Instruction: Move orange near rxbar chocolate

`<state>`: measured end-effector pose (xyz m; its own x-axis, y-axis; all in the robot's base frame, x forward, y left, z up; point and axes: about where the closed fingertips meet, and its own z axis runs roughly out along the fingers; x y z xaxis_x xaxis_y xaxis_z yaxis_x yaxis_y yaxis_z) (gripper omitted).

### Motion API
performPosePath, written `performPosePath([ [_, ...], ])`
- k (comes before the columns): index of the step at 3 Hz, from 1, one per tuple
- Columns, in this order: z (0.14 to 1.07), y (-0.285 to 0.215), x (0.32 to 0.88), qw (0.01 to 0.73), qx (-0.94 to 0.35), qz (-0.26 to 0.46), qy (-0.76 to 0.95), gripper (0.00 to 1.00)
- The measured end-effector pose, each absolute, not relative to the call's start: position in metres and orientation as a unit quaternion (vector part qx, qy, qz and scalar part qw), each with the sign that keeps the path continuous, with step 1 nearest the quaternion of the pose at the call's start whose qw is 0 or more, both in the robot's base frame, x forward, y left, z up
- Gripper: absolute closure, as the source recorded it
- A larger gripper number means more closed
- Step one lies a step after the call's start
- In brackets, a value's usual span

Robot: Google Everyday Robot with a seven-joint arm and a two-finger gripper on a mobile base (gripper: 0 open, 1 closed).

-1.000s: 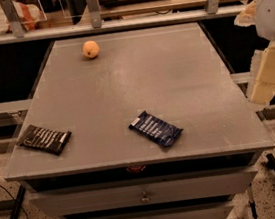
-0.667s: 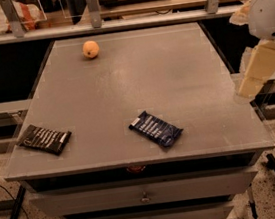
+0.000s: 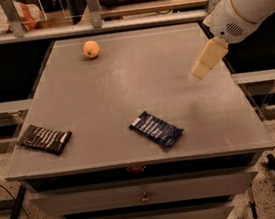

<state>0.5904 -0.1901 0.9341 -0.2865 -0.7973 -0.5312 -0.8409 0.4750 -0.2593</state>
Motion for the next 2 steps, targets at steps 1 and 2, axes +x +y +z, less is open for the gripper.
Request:
performPosePath([
  [1, 0.9344, -0.19, 0.5902, 0.309, -0.511, 0.035, 0.801, 0.0],
  [2, 0.9338, -0.191, 0.5888, 0.33, -0.495, 0.047, 0.802, 0.0],
])
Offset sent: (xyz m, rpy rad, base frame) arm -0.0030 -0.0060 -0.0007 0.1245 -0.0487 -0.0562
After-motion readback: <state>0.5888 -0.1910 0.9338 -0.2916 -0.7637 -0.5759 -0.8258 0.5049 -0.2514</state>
